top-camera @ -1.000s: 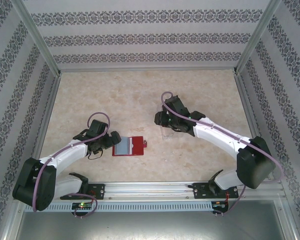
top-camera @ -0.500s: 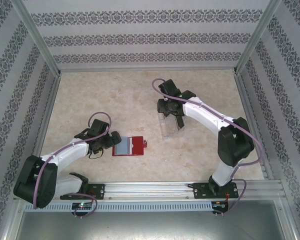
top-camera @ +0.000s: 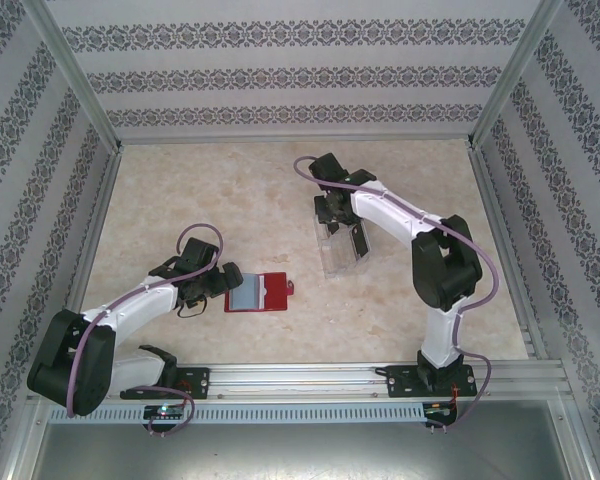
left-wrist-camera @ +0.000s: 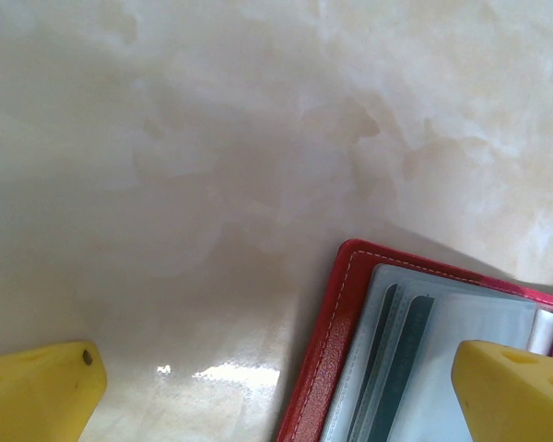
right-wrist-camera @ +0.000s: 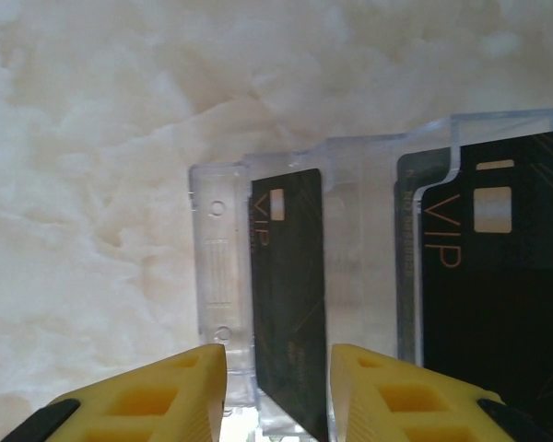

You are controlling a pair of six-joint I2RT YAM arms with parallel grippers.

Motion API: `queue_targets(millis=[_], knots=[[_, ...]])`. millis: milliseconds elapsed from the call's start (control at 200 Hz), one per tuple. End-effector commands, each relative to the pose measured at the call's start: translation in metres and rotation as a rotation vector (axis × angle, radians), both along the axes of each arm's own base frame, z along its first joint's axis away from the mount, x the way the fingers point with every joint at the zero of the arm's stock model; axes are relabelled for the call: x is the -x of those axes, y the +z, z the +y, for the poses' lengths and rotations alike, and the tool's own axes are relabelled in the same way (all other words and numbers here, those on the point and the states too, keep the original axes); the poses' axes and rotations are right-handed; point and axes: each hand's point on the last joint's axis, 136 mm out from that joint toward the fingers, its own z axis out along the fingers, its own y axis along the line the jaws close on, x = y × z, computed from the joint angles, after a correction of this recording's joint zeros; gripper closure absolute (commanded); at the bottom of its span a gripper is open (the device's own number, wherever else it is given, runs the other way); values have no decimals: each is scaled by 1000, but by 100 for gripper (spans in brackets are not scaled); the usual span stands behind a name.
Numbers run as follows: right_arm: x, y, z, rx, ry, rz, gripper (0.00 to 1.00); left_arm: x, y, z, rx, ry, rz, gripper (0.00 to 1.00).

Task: Put the credit cards into the card holder
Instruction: Pick up the credit card from the storage box.

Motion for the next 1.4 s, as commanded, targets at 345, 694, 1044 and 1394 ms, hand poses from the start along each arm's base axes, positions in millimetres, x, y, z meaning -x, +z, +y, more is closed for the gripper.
queue_targets(millis=[345,694,1044,1394], knots=[[-6,-14,-3,39,12,39,69,17,-18,9,-62,-23,60,0],[-9,-19,-1,36,19,49,81,17,-17,9,-61,-22,56,0],[-13,0,2,-11,34,24,99,18,-17,10,-61,-21,57,0],[-11,56,27,-185,75,-88,100,18,-14,12,-70,-15,55,0]])
